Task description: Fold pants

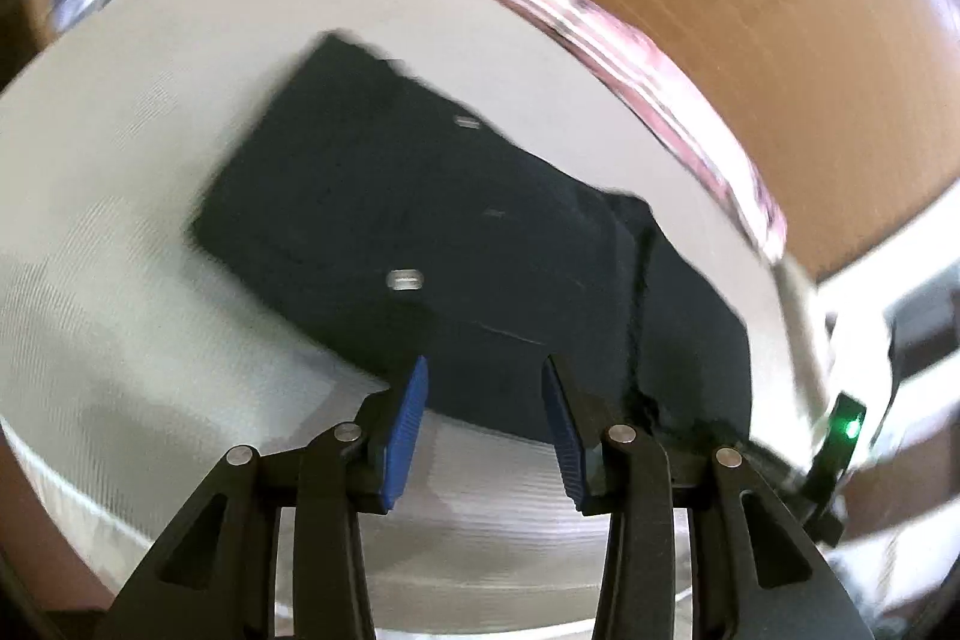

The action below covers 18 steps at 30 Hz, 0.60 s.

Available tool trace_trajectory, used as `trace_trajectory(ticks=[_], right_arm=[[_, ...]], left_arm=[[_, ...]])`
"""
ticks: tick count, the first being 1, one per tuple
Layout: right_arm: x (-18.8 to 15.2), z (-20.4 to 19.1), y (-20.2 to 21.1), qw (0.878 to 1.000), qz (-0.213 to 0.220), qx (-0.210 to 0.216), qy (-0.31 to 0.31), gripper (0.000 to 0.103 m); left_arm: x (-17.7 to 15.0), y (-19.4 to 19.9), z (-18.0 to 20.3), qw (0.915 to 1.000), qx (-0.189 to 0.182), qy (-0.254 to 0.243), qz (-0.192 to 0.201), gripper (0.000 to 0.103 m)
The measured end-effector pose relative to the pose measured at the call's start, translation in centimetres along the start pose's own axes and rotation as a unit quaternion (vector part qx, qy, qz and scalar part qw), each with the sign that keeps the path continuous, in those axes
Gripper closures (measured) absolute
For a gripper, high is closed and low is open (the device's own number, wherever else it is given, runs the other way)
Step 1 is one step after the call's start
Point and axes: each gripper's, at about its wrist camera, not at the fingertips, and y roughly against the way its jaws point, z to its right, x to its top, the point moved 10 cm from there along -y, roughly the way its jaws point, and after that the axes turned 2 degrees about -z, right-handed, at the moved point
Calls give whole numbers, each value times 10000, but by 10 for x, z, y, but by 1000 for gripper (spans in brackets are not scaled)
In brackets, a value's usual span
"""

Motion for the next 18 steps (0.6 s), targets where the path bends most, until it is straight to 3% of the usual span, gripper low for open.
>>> trace_trajectory(ticks=[2, 5, 9, 13, 18], right_arm=[[4, -25, -4, 9990, -119, 414, 111, 41], [5, -56, -9, 9961, -283, 772, 304, 40], [6, -89, -14, 9935, -347, 826, 710, 40], [8, -96, -15, 9929, -384, 821, 768, 39], [9, -91, -15, 9939, -460, 776, 628, 39]], left_arm=[[0, 2, -23, 9986, -110, 514, 39, 62], [3, 0, -41, 9957, -228, 900, 66, 62], [8, -5, -52, 9932, -342, 1106, 115, 62], [13, -12, -66, 9890, -547, 1369, 132, 60], [19, -19, -84, 9754, -1040, 1927, 259, 59]])
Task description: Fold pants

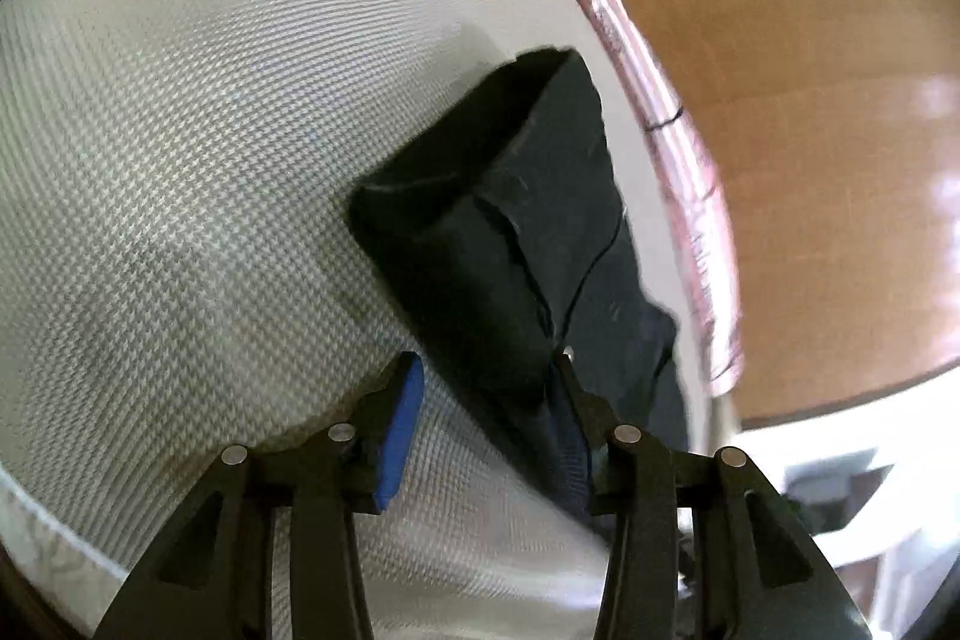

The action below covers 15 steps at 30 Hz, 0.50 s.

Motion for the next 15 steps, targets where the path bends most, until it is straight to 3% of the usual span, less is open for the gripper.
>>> trace_trajectory(ticks=[4, 15], right_arm=[[5, 3, -3, 9999, -21, -3, -121, 39], [9, -3, -9, 9999, -60, -115, -46, 36]], left_arm=[[11, -5, 0, 9994, -330, 97, 93, 59], [18, -2, -4, 9989, -433, 149, 41, 59]])
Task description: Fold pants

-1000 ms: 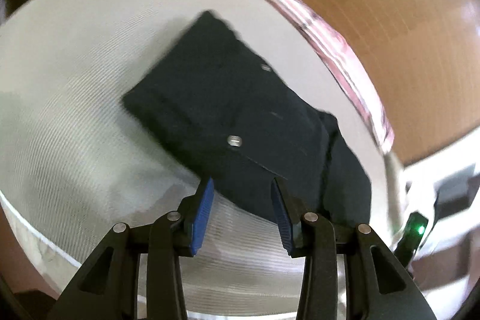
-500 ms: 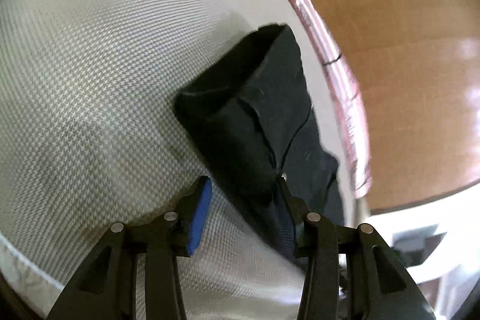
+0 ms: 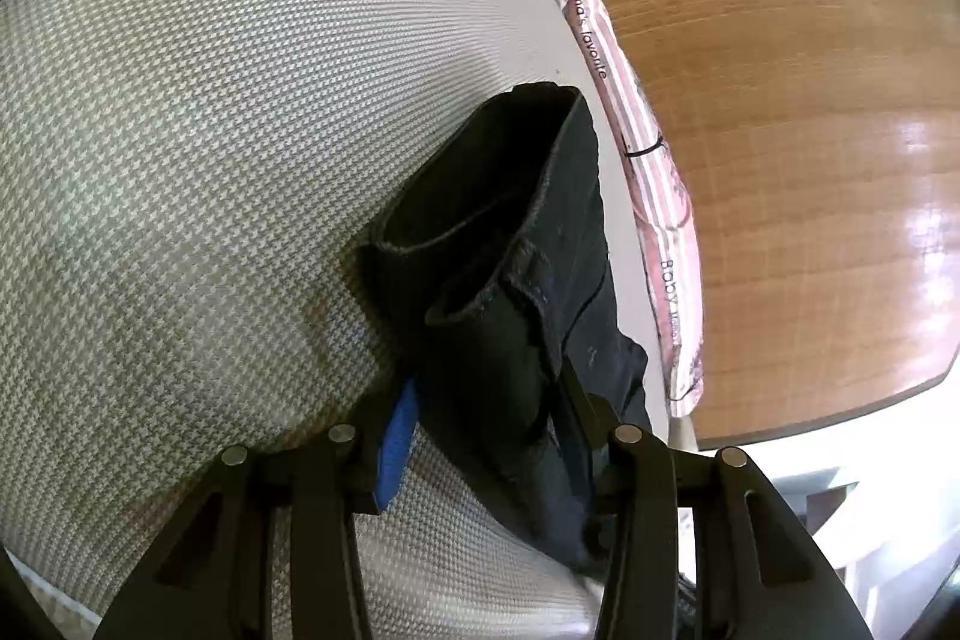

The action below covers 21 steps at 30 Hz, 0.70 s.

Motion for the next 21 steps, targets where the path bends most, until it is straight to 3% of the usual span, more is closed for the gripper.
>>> trace_trajectory(ticks=[9, 21], right_arm=[[2, 2, -1, 9999, 4, 62, -94, 37], [6, -2, -4, 9998, 101, 123, -90, 30]], left_arm=[[-1, 9, -8, 9999, 1, 129, 80, 59], [26, -13, 10, 9985, 269, -196, 424, 51]])
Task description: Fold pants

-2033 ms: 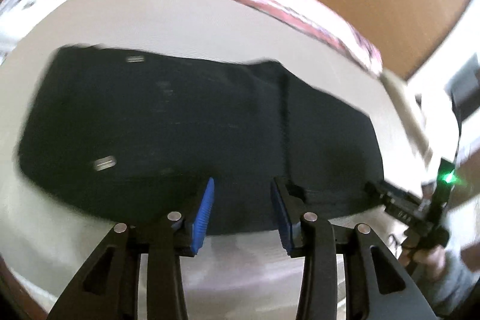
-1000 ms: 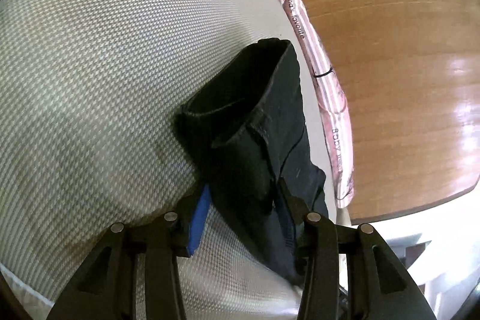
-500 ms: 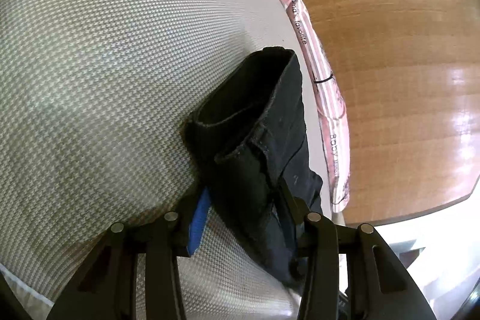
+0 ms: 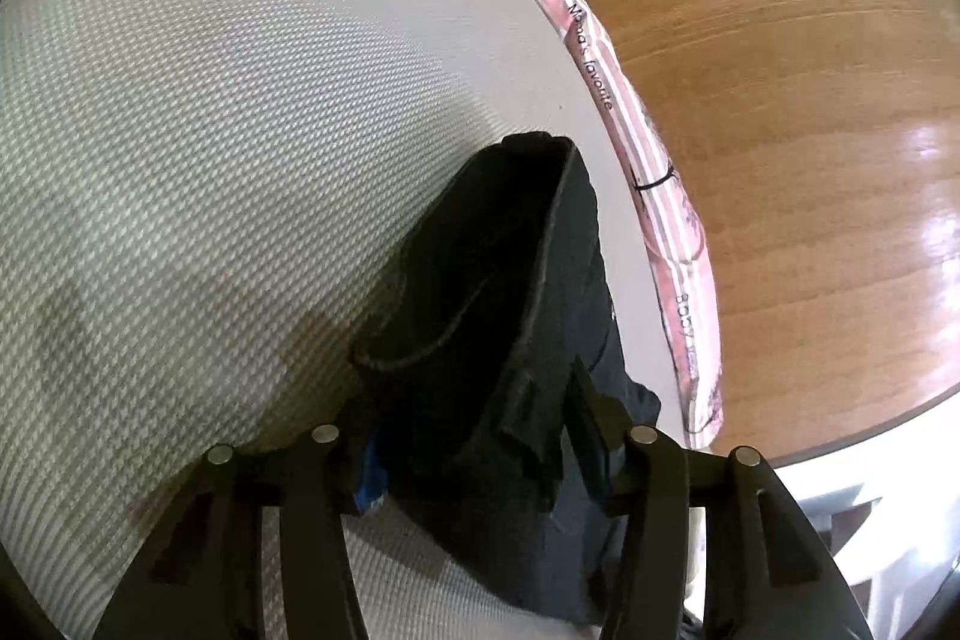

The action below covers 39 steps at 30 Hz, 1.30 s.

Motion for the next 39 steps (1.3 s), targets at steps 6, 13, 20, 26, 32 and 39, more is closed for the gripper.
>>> trace_trajectory(ticks=[6, 13, 20, 26, 32, 39], right_arm=[[5, 7, 10, 9995, 118, 172, -253, 32], [17, 37, 47, 9963, 618, 177, -574, 31], [24, 100, 95, 9844, 1219, 140, -1261, 31], [12, 167, 137, 9686, 1623, -27, -1882, 31], [-11, 226, 155, 9535, 1728, -151, -2466, 31], [-28, 251, 145, 9481, 1609, -22, -2741, 31]], left_arm=[[0, -2, 6, 9997, 156, -196, 39, 72], [-7, 10, 92, 9946, -287, -995, 6, 76], [-52, -8, 217, 9713, -975, -2115, -492, 76], [-130, -63, 299, 9389, -1227, -2917, -1352, 76], [-233, -127, 320, 8950, -1017, -3667, -2328, 76], [-307, -189, 287, 8512, -224, -4255, -3063, 73]])
